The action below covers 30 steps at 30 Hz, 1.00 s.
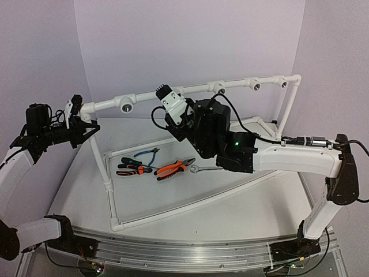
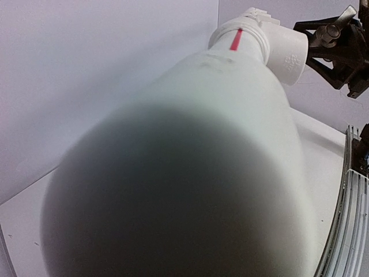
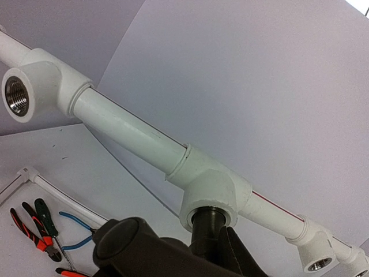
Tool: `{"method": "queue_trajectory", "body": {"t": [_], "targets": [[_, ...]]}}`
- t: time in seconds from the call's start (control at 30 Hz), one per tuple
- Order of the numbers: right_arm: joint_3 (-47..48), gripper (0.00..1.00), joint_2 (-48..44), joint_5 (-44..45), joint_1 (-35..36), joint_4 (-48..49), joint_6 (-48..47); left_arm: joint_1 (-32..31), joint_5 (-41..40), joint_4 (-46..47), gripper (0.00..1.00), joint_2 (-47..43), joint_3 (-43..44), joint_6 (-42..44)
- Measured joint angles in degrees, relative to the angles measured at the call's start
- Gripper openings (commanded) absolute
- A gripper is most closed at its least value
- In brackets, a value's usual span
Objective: Install the water faucets
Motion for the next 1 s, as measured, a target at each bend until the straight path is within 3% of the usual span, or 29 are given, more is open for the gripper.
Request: {"method": "queue_trajectory", "body": {"t": [0.4, 0.63, 0.83, 1.0], "targets": [[-1.37, 0.00, -0.81, -0.94, -0.03, 1.31, 2.40, -0.31, -0.07, 0.04, 0.00, -0.14, 0.00, 0.01], [-0.83, 0.35, -0.76, -2.73, -0.58, 1.09, 2.37, -0.31, -0.38, 0.04, 0.00, -0.12, 0.00, -0.39], [-4.33, 0.52, -3.15, -7.32, -1.34, 4.10, 2.51, -0.36, -0.04, -0.02, 0.00, -0.09, 0.00, -0.66], [-8.55, 0.60, -7.11, -10.34, -1.97, 3.38, 10.79, -0.35, -0.13, 0.01, 0.00, -0.12, 0.00, -0.70]]}}
